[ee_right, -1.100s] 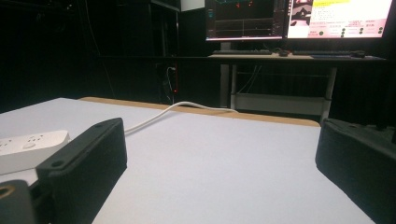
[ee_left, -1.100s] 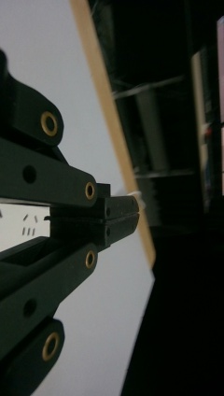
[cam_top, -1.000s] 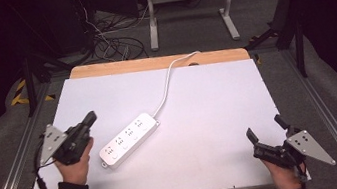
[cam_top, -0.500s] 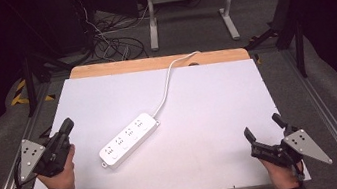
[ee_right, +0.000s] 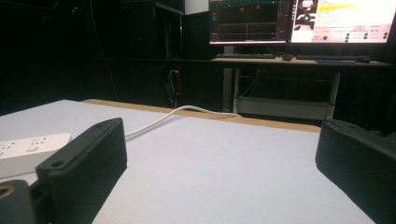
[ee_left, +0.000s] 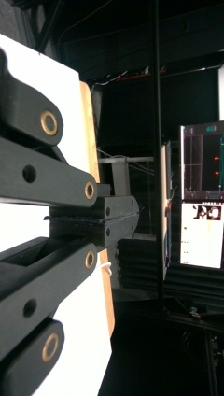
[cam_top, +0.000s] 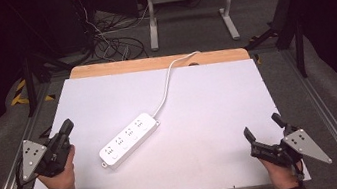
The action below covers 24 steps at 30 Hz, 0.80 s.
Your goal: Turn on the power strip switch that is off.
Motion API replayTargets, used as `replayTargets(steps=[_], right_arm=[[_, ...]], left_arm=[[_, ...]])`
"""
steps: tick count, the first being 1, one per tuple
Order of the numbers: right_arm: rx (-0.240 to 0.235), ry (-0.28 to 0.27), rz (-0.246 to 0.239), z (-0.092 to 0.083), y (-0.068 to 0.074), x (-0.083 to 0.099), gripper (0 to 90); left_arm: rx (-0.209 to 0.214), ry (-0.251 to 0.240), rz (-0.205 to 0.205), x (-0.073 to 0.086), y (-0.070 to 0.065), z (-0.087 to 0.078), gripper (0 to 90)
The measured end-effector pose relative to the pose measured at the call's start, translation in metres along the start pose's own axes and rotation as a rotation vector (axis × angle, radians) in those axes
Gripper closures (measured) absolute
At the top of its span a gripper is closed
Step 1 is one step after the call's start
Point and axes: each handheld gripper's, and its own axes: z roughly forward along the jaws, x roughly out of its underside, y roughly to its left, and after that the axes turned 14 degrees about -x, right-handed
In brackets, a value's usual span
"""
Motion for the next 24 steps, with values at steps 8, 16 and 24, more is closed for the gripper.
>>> replayTargets(steps=[8,16,24], right_arm=[[0.0,0.004,-0.002,0.001,0.0,0.0,2.4],[0.001,0.002,0.002,0.0,0.0,0.0,2.4],[0.001,0.001,-0.001,0.0,0.001,0.0,2.4]], left_arm=[[-0.055,-0.064,-0.002,0.006,0.002,0.003,48.6],[-0.135,-0.091,-0.015,0.012,0.004,0.011,2.4],[-0.152,-0.081,-0.022,0.013,0.004,0.012,0.4]])
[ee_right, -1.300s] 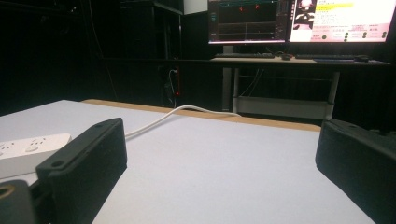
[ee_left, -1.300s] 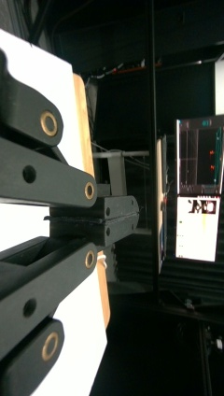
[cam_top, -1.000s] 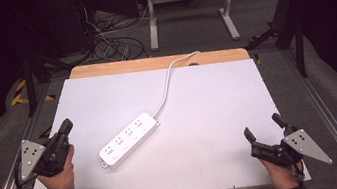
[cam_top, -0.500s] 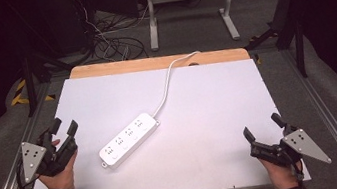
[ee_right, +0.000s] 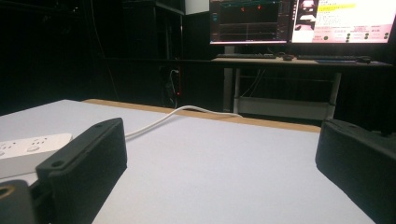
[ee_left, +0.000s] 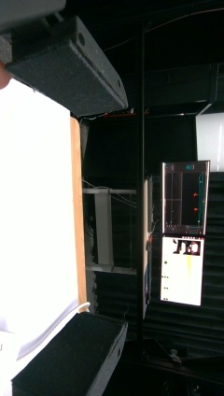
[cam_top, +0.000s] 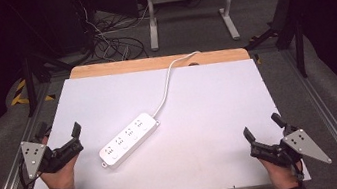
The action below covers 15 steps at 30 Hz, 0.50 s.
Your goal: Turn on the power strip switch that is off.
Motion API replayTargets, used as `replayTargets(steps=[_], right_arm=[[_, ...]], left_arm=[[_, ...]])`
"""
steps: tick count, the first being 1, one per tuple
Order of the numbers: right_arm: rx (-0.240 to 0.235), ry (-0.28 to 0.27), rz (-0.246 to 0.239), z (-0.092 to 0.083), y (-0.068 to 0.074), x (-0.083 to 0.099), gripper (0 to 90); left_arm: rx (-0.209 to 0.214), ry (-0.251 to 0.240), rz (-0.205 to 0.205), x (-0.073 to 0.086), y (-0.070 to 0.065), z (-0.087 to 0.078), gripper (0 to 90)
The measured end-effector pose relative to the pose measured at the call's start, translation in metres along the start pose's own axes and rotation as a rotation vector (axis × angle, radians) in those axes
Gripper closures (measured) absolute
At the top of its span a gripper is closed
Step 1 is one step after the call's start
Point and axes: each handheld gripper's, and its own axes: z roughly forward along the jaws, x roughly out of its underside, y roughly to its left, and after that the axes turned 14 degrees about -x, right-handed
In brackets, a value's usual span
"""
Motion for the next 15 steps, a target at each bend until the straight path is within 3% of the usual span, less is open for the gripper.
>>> replayTargets(steps=[15], right_arm=[[0.002,-0.004,0.006,-0.0036,0.0007,-0.0015,2.4]], left_arm=[[0.002,0.024,-0.01,0.0,-0.0004,-0.0004,0.9]])
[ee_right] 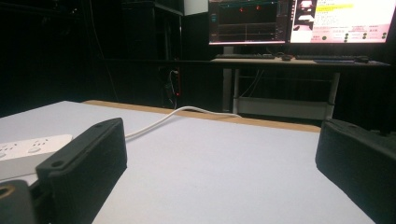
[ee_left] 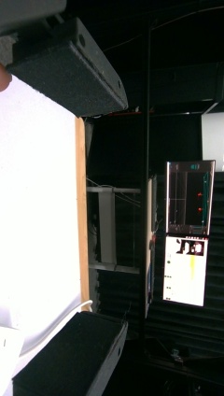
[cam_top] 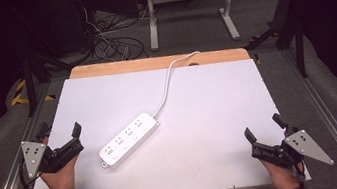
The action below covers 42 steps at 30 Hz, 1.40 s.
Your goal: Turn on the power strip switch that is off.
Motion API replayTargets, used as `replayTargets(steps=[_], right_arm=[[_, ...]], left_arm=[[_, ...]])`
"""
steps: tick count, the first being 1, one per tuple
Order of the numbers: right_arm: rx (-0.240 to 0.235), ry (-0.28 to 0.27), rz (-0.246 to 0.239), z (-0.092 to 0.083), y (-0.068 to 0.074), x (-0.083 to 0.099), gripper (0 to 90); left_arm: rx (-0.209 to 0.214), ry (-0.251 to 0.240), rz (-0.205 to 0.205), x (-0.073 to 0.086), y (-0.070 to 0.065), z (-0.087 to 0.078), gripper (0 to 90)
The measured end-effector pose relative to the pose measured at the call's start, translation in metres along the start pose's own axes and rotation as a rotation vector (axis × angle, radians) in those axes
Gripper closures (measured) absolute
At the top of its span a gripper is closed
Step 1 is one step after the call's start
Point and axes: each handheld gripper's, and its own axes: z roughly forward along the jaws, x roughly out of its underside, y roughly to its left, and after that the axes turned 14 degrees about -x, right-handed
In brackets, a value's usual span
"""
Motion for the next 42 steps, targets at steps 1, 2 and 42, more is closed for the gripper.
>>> replayTargets(steps=[1,2,42], right_arm=[[0.002,0.001,-0.002,-0.0005,0.0003,-0.0002,2.4],[0.0,-0.001,-0.002,-0.0011,0.0009,-0.0005,2.4],[-0.011,0.009,-0.005,0.0031,0.002,0.0006,2.4]], left_arm=[[-0.001,0.003,-0.002,-0.0001,0.0002,-0.0001,1.0],[-0.001,0.003,-0.004,-0.0003,0.0003,-0.0002,1.0],[-0.012,0.014,-0.024,0.0047,0.0058,0.0014,0.0]])
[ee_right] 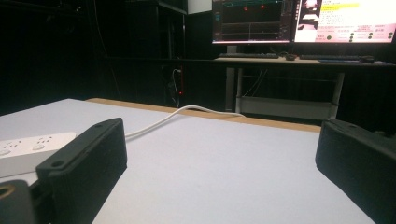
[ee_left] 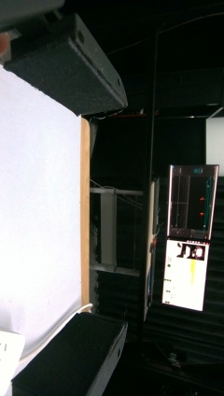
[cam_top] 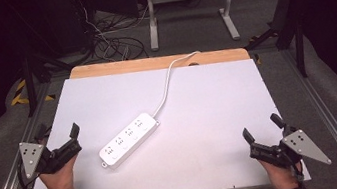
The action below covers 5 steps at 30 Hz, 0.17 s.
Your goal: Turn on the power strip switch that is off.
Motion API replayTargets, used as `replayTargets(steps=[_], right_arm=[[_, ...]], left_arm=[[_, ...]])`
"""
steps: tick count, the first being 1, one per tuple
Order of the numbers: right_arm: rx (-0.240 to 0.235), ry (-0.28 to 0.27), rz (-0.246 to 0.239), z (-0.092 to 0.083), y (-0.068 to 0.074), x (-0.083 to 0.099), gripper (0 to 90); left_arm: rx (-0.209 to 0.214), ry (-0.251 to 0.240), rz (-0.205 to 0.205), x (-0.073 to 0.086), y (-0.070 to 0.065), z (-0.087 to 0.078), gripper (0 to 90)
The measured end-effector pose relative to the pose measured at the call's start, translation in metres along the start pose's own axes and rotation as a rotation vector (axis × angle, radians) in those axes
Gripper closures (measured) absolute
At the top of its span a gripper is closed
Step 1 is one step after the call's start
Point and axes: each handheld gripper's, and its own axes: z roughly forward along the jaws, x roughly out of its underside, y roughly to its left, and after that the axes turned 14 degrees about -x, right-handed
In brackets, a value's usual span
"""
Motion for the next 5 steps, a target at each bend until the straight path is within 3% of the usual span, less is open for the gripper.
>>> replayTargets(steps=[5], right_arm=[[-0.005,0.0,0.001,0.0011,-0.0007,0.0003,2.4]], left_arm=[[0.006,0.005,0.003,0.0007,-0.0001,-0.0008,0.0]])
